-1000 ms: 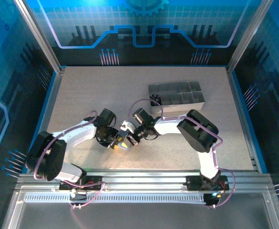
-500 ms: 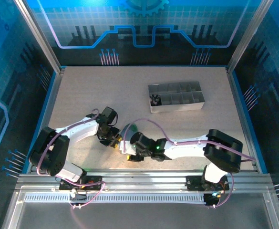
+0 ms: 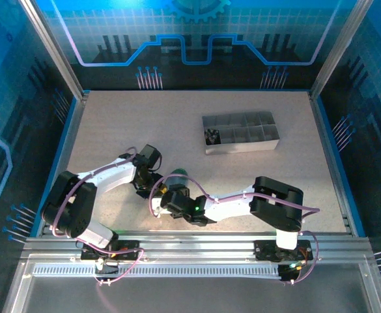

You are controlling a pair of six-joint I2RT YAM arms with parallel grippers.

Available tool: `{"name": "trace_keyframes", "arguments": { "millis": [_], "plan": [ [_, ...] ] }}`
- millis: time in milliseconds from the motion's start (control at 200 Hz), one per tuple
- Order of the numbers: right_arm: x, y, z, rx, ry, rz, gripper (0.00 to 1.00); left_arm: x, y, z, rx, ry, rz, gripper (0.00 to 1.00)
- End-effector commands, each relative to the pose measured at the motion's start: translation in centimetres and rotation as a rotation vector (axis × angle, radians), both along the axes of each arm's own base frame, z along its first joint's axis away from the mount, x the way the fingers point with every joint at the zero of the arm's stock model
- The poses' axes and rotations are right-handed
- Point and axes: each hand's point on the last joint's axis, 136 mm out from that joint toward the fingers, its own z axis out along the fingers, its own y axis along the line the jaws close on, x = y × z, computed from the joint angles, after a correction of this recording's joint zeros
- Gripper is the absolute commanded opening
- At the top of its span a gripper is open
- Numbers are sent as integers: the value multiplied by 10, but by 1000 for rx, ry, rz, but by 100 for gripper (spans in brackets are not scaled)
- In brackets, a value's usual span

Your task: Roll the socks

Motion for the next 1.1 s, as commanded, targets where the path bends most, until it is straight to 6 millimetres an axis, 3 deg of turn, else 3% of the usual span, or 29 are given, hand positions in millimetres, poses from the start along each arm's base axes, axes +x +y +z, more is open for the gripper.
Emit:
{"name": "trace_keyframes", "arguments": {
  "millis": [0, 85, 160, 305, 405, 595, 720, 916, 1096],
  "plan": [
    [10, 8, 8, 6, -63, -18, 61, -36, 24, -19, 124, 146, -22, 24],
    [11, 9, -1, -15, -51, -19, 61, -35, 24, -19, 124, 145, -22, 24],
    [9, 11, -11, -30, -8, -21, 54, -34, 23, -18, 121, 141, -24, 24],
    [9, 7, -25, -41, 85, -65, 17, -32, 24, -15, 120, 129, -17, 25],
    [5, -6, -38, -50, 194, -111, 0, -27, 21, -7, 103, 91, -9, 31],
    [-19, -45, -78, -62, 529, -236, 0, -11, 18, 20, 58, 11, 2, 65],
    [-39, -61, -95, -28, 746, -287, 0, -4, 24, 36, 51, -38, 19, 82],
    [-53, -74, -111, 9, 944, -370, 0, 2, 24, 47, 22, -104, 11, 84],
    [-52, -85, -121, 42, 1068, -472, 0, 2, 17, 43, -27, -140, 3, 74]
  ]
}}
